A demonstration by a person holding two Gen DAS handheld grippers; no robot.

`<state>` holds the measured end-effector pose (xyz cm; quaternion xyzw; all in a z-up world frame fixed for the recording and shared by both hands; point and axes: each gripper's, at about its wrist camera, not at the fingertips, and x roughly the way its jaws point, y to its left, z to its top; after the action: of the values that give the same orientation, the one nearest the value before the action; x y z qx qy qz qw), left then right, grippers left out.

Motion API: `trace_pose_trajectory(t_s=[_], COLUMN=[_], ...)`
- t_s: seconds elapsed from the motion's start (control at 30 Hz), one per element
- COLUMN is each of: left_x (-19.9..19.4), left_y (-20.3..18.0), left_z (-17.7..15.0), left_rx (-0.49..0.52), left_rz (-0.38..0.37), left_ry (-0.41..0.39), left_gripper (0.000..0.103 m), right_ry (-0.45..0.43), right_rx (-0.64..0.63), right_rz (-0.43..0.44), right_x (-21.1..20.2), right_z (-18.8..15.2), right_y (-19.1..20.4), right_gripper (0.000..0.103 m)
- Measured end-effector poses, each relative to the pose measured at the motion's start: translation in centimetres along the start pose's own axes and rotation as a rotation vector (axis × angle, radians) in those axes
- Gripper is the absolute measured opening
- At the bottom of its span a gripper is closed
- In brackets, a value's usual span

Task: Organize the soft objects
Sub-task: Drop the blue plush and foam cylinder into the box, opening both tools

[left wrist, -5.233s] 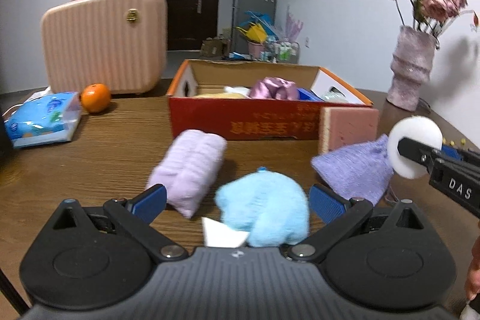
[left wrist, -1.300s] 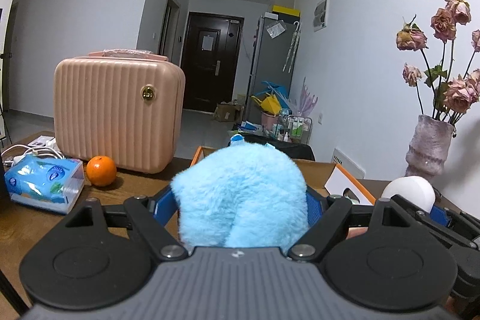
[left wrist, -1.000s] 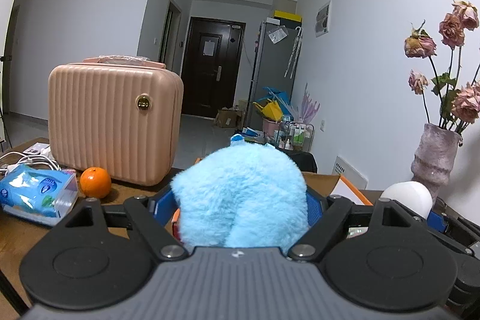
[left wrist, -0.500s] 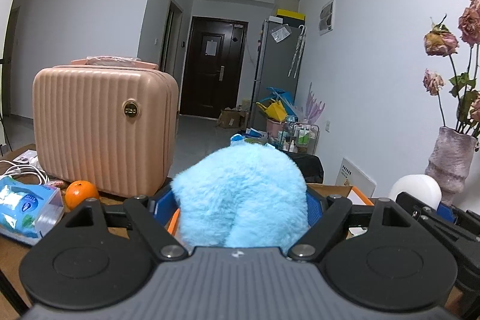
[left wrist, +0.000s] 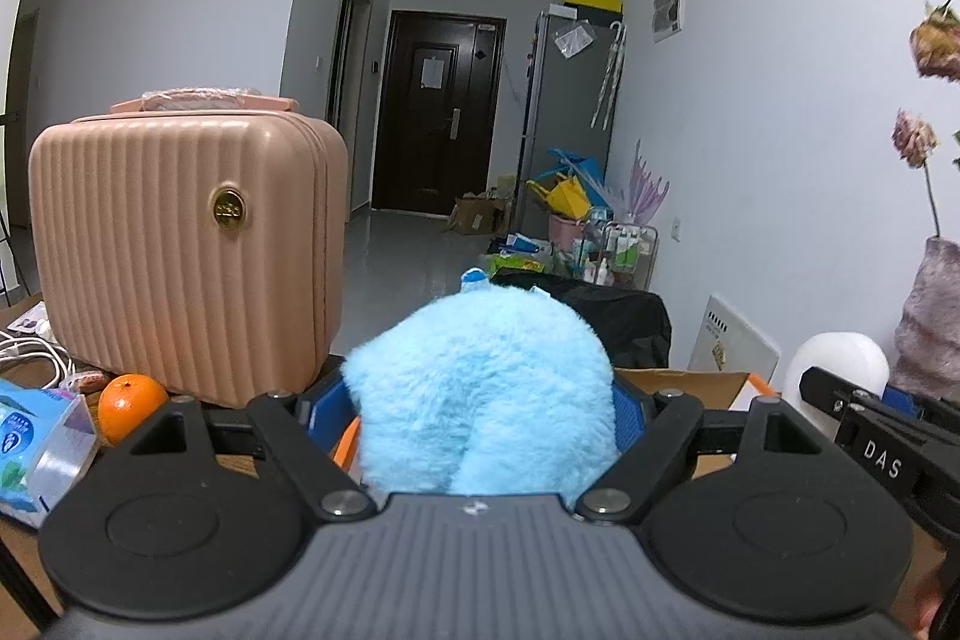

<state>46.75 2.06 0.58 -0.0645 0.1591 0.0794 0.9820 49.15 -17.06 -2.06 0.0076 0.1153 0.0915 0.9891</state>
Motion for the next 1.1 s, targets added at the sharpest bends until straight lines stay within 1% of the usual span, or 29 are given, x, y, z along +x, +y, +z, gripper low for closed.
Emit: trace_pose_trajectory(t_s=[0.13,0.27,0.4,0.47,0.5,0.53,0.57,0.6,0.63,0.67,0.73,0.8,0.83,1.1], left_x=[1.2,2.3,2.2,2.3,2.5,2.5,2.6,2.7,2.7,2.6,2.5,2.4,2.4,1.8], left_y=[-0.3,-0.3,-0.3,-0.2,-0.1,0.0,0.1,0.2,0.3,0.4,0.5,0.7,0.8,1.6], left_z=[-0.3,-0.5,-0.8,-0.7,-0.5,-0.6,-0.6,-0.5,-0.6,-0.6,-0.5,-0.4,-0.4,0.1], left_rx=[0.018,0.021,0.02,0.02,0.02,0.019,0.015,0.012,0.006,0.001,0.0,-0.003,-0.009,-0.038], left_rz=[0.012,0.018,0.016,0.015,0.015,0.015,0.014,0.017,0.021,0.025,0.037,0.045,0.048,0.065], left_ry=[0.023,0.044,0.05,0.054,0.056,0.061,0.065,0.066,0.065,0.064,0.057,0.055,0.058,0.058], left_gripper=[0.083,0.082,0.083,0.085,0.088,0.089,0.093,0.099,0.101,0.103,0.103,0.103,0.103,0.103], right_ry=[0.035,0.057,0.085,0.098,0.106,0.112,0.121,0.122,0.119,0.118,0.118,0.103,0.095,0.09], right_rx=[-0.012,-0.014,-0.018,-0.027,-0.028,-0.027,-0.026,-0.023,-0.022,-0.023,-0.011,0.0,0.001,-0.008], right_rz=[-0.007,-0.004,0.009,0.014,0.014,0.013,0.014,0.013,0.009,0.004,0.005,0.002,-0.002,-0.004], right_x=[1.6,2.3,2.6,2.7,2.8,2.8,2.8,2.8,2.7,2.6,2.4,2.0,1.8,1.3], right_z=[-0.2,-0.4,-0.6,-0.7,-0.7,-0.8,-0.8,-0.9,-0.9,-0.9,-0.9,-0.8,-0.8,-0.4], right_y=[0.0,-0.1,0.0,0.1,0.1,0.1,0.1,0.0,0.0,0.0,-0.1,-0.2,-0.2,0.1], right_gripper=[0.029,0.029,0.029,0.032,0.035,0.043,0.049,0.06,0.066,0.07,0.09,0.101,0.103,0.103])
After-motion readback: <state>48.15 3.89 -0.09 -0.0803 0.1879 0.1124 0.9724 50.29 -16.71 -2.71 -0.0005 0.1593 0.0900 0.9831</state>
